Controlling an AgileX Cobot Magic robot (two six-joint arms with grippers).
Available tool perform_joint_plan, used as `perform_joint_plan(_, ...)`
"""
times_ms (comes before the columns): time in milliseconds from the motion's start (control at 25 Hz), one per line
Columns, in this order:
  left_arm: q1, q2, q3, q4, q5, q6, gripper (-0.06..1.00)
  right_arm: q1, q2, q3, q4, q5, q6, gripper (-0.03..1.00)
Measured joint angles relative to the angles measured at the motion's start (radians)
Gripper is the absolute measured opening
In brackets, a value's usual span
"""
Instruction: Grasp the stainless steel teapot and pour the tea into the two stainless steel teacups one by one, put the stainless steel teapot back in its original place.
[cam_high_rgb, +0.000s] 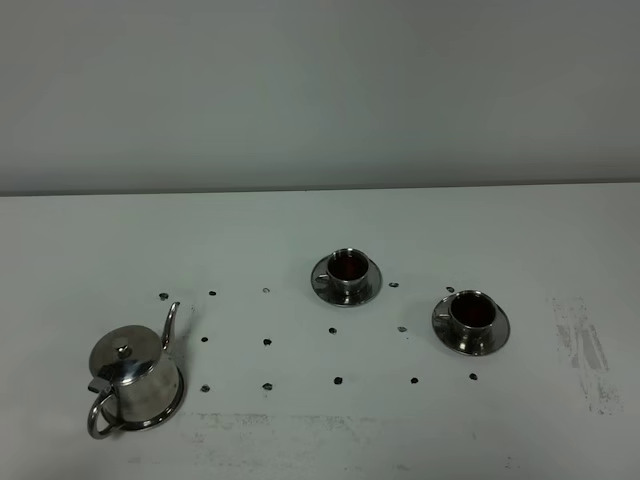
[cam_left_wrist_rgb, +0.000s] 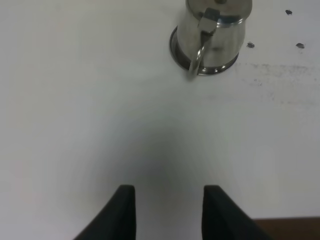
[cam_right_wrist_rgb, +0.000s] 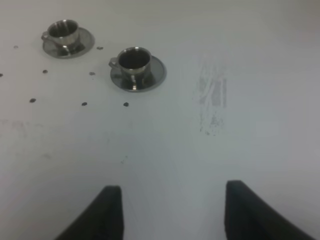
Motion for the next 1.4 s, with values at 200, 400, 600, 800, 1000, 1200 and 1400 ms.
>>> perform_joint_plan(200,0.000,-0.109,0.047,0.004,0.001,0.000,0.35,0.000,0.000,0.000,0.000,0.000,0.000,0.45)
perform_joint_plan(400,0.000,-0.187,0.051,0.015,0.001,0.000,0.35,0.000,0.000,0.000,0.000,0.000,0.000,0.45)
perform_joint_plan(600,0.000,-0.196,0.051,0.015,0.001,0.001,0.35,0.000,0.000,0.000,0.000,0.000,0.000,0.45)
perform_joint_plan(800,0.000,-0.196,0.051,0.015,0.001,0.001,0.35,0.000,0.000,0.000,0.000,0.000,0.000,0.45)
perform_joint_plan(1000,0.000,-0.196,0.051,0.015,0.001,0.001,0.35,0.000,0.000,0.000,0.000,0.000,0.000,0.45)
perform_joint_plan(1200,0.000,-0.196,0.051,0.015,0.001,0.000,0.35,0.000,0.000,0.000,0.000,0.000,0.000,0.45)
perform_joint_plan(1400,0.000,-0.196,0.051,0.015,0.001,0.001,0.35,0.000,0.000,0.000,0.000,0.000,0.000,0.45)
